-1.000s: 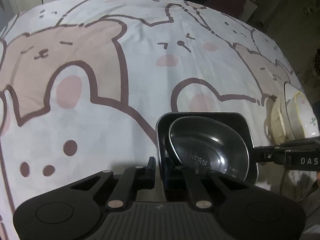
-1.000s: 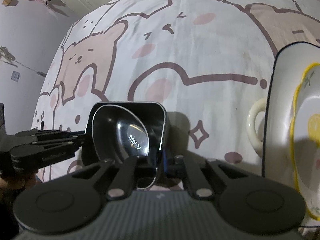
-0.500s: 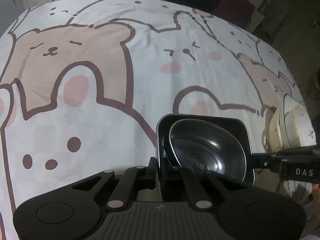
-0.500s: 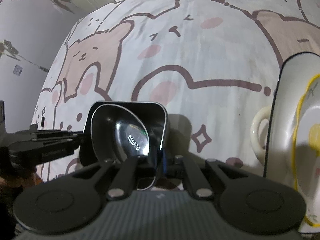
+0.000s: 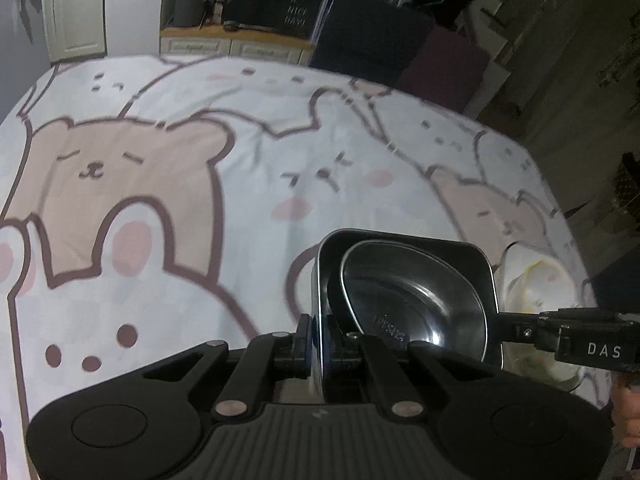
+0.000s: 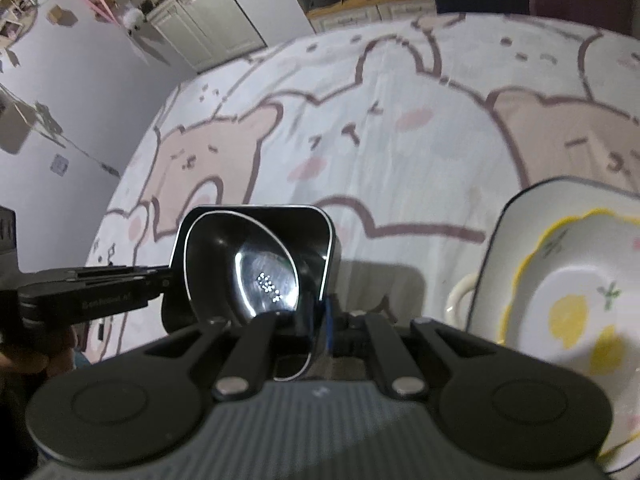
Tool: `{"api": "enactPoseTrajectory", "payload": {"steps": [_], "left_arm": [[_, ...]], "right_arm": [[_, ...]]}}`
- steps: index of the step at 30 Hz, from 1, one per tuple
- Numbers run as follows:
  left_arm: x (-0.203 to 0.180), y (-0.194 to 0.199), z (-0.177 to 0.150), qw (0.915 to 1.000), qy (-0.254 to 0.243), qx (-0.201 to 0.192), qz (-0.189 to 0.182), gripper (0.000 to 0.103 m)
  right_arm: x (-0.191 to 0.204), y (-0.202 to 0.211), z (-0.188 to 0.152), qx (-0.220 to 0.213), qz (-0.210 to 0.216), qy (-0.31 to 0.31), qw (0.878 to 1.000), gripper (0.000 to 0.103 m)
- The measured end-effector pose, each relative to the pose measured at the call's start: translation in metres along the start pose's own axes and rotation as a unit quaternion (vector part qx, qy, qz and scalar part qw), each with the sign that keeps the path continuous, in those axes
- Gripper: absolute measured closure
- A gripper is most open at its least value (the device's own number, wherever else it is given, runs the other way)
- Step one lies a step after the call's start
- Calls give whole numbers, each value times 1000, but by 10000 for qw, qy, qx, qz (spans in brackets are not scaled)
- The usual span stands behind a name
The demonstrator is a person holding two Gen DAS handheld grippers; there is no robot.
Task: Organize plates and bowls
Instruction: 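Lift the steel stack with both grippers and carry it over the white plates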
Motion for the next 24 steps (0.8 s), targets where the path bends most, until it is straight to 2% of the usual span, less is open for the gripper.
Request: {"api": "enactPoseTrajectory", "payload": {"steps": [9,14,24], "left_arm": [[-41,29,14,9989,-46,-391,-271,98],[-67,36,17,9979,-149,-485,-409,97],[-134,36,17,9949,-525,-514,-685,96]], "right_arm": [[-5,66,9,-588,55,209,9980,96],[-13,96,7,-777,-33,343,9964,96],[-46,150,-13,-1162,-249,110,9929,96]]}}
Point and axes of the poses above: each gripper's, at about its wrist camera, not at the fingertips, and y roughly against the way its jaws point, x to its left, z to its top, the point moved 3 cm from there along -y, roughly the way its jaws point, and after that the axes turned 15 degrees about z, right-handed, at the moved point
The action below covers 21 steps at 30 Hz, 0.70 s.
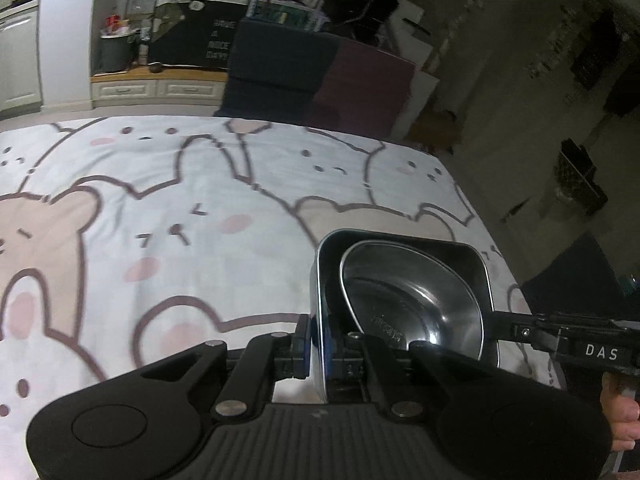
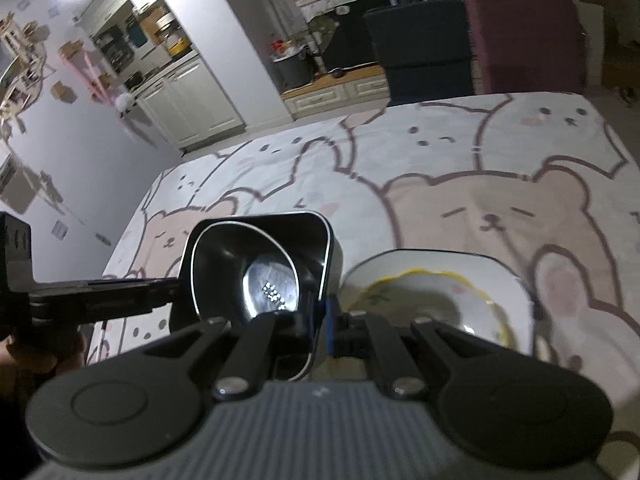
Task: Organize plates and bowls
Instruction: 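Lift the steel stack with both grippers and carry it over the white plates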
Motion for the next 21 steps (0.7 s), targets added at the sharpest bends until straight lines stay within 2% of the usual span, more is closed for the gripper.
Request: {"api": "enactPoseTrajectory", "payload": {"steps": [12,21], "left_arm": [[-66,-27,-11,9983,-278,416,-304,95],[-73,-46,-16,9961,-163,809,-299,96]], "right_arm": [[-57,50,-20,-151,-306,-390,9987,96],[-83,51,-26,30,-381,-610,9974,96]]}}
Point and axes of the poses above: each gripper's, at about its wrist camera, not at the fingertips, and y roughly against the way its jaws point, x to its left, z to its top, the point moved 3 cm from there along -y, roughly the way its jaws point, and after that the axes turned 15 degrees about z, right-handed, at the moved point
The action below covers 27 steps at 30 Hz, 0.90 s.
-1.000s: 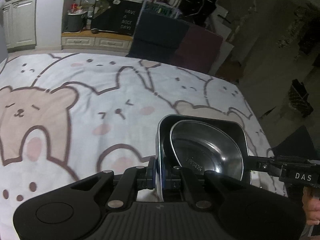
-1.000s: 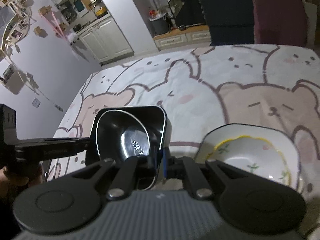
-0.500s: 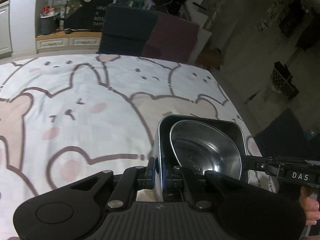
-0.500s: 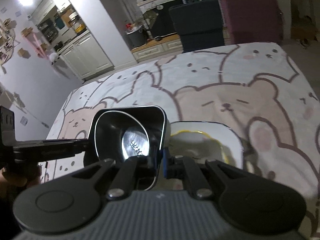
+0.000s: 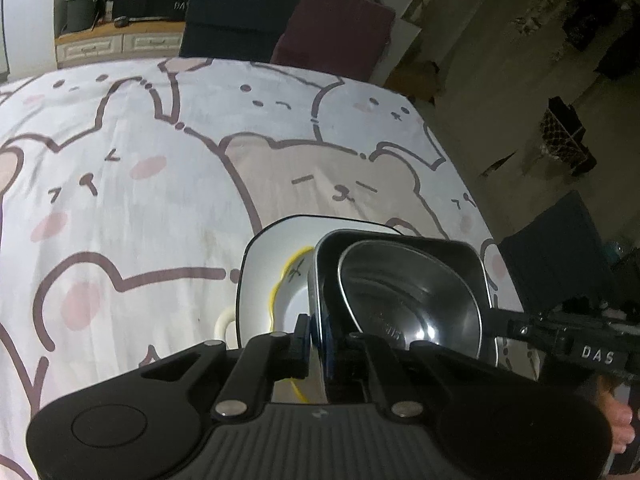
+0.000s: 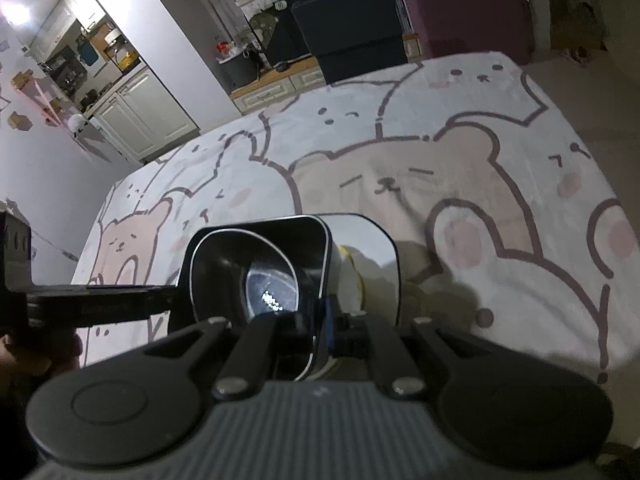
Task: Organize plates and bowls
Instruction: 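Lift the steel stack with both grippers and carry it over the white plates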
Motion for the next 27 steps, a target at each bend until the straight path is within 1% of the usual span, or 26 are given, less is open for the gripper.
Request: {"api": "enactPoseTrajectory", "payload": {"steps": [8,12,27], "left_arm": [[3,-10,1,9998,23,130,125,96],[5,-12,1,9998,37,158,97,96],[6,-12,4,9999,30,156,59,96]], "right_arm": [[-2,-8,-1,224,-51,-28,9997,95],[-2,-12,-1,290,-97,-44,9995,95],[-10,-22,4,343,-174,-155,9991,95]]}}
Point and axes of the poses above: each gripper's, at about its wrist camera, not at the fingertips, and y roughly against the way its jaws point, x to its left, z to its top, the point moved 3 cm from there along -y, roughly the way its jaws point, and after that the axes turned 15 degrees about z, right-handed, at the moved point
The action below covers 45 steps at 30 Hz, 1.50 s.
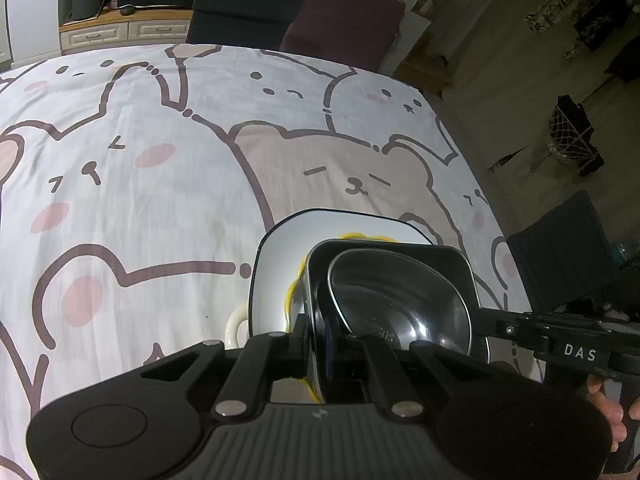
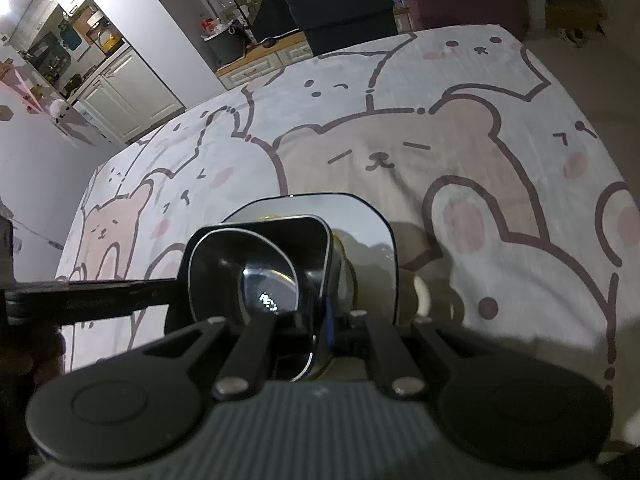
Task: Organize plates and bowls
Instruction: 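Lower the steel stack onto the white plate stack with both grippers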
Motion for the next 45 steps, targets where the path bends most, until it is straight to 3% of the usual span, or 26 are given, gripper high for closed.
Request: {"api": "enactPoseTrajectory", "payload": {"steps": [45], "left_arm": [[0,8,-2,9998,-145,-77,-56,96]], "right_arm": [[-3,-4,0,36,-72,12,10000,95]]}}
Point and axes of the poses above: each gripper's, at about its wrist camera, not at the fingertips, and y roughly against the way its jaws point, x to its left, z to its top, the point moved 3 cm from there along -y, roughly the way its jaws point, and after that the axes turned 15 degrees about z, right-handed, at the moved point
